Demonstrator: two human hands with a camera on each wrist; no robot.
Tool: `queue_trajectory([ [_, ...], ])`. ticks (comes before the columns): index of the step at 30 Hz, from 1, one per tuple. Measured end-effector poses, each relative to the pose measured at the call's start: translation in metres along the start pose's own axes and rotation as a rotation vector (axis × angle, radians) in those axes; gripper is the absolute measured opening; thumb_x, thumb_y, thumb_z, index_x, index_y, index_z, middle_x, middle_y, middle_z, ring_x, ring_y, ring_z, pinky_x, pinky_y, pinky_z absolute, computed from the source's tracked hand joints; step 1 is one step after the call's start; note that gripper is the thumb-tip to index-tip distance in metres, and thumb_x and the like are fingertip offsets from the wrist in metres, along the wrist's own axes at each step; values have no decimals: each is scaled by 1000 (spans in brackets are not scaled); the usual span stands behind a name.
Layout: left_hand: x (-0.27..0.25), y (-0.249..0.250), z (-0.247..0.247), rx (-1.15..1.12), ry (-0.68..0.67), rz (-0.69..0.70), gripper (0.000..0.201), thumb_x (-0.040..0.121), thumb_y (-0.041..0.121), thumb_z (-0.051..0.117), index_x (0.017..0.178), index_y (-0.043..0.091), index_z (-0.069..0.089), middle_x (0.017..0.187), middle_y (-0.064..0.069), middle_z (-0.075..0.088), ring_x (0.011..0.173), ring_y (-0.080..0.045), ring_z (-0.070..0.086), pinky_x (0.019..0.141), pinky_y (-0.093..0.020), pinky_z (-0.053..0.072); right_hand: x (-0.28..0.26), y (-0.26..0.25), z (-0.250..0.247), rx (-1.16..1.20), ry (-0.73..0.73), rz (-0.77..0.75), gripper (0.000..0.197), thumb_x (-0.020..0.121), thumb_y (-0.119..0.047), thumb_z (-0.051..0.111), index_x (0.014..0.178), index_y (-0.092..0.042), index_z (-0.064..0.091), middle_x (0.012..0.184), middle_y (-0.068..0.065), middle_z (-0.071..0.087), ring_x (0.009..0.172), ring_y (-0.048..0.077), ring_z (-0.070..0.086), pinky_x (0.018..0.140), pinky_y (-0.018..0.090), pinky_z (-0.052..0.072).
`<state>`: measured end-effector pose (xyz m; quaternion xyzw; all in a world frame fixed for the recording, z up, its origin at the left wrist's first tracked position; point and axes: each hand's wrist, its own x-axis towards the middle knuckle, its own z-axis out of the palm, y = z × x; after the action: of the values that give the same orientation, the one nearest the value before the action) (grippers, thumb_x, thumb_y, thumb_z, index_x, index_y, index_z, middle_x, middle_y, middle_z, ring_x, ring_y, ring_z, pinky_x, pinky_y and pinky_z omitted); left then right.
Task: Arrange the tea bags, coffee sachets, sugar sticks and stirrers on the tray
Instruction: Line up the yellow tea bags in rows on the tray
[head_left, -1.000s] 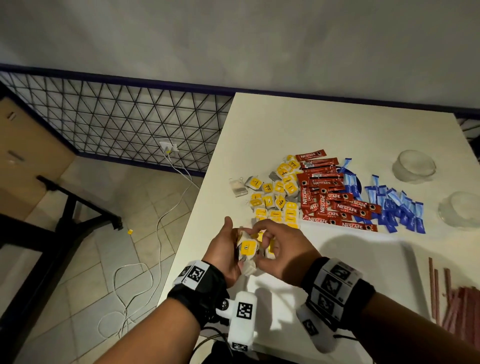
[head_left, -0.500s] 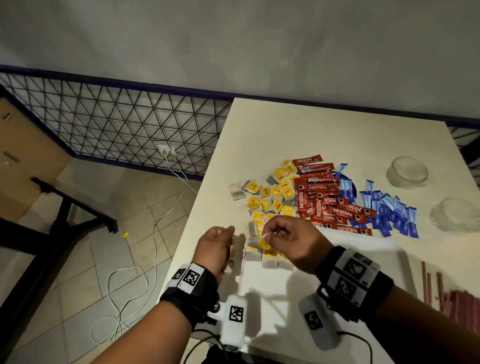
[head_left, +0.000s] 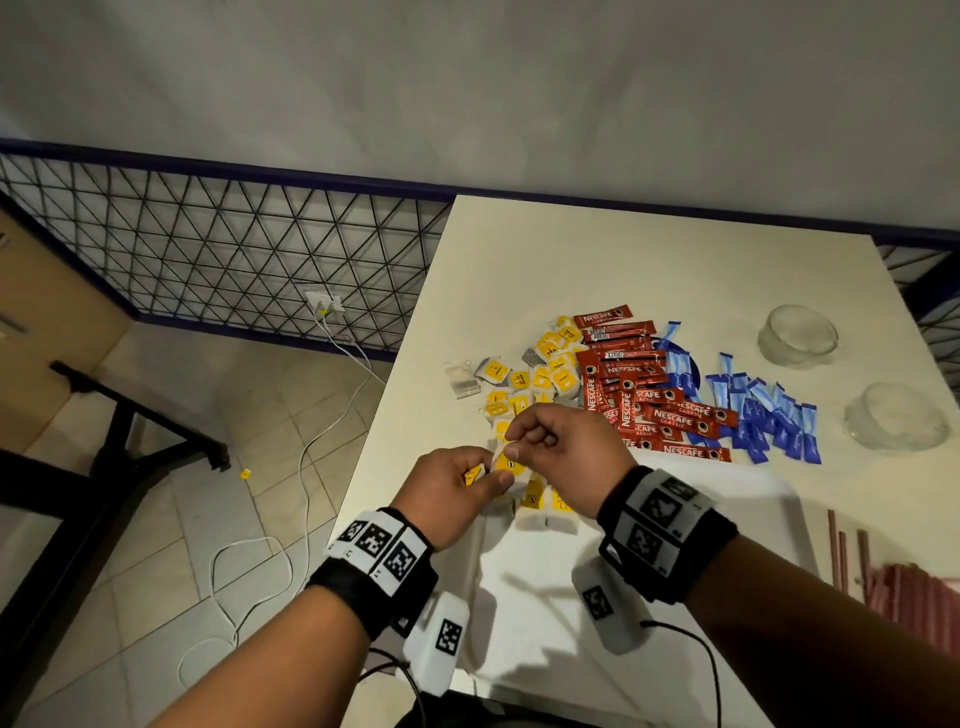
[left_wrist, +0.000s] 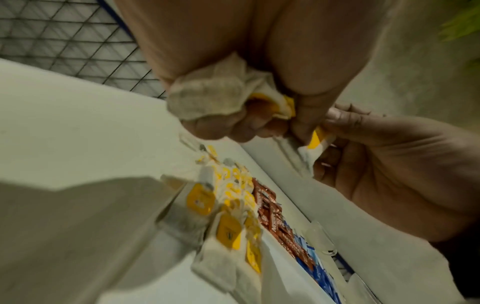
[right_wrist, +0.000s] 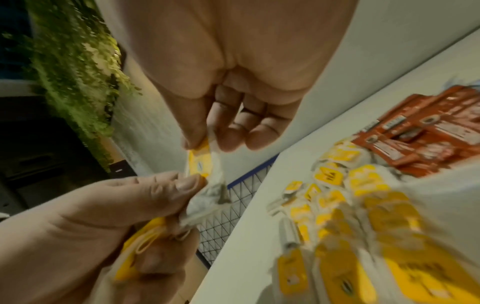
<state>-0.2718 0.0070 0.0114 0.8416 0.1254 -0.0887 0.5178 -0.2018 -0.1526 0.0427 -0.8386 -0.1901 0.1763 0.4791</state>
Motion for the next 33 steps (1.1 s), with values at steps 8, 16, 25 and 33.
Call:
queue_trajectory([
  [8,10,-36,19,276,-124,-275,34,88,32,64,59,19,50,56,3,42,55,-13,41,55,-27,31,-19,70,4,-301,-94,247,8,85,-27,64,80,-31,60,81,-10,63,80,12,59,68,22,44],
  [16,16,-36,29,378,-108,-296,27,89,31,61,80,5,65,70,-6,52,68,-20,47,63,-27,35,-31,86,12,-320,-90,276,5,84,-23,64,80,-26,62,84,-5,66,83,16,60,76,27,49],
  [25,17,-33,33,397,20,-341,24,86,27,60,69,27,43,75,7,51,74,-16,48,64,-22,34,-26,90,16,-432,-95,316,19,84,-34,66,94,-20,61,89,-1,64,84,19,59,77,30,50],
  [33,17,-32,35,334,55,-318,13,83,28,64,85,22,53,78,5,56,77,-20,56,65,-25,41,-26,93,21,-382,-101,262,22,82,-28,72,96,-13,62,89,3,63,83,22,59,77,28,50],
])
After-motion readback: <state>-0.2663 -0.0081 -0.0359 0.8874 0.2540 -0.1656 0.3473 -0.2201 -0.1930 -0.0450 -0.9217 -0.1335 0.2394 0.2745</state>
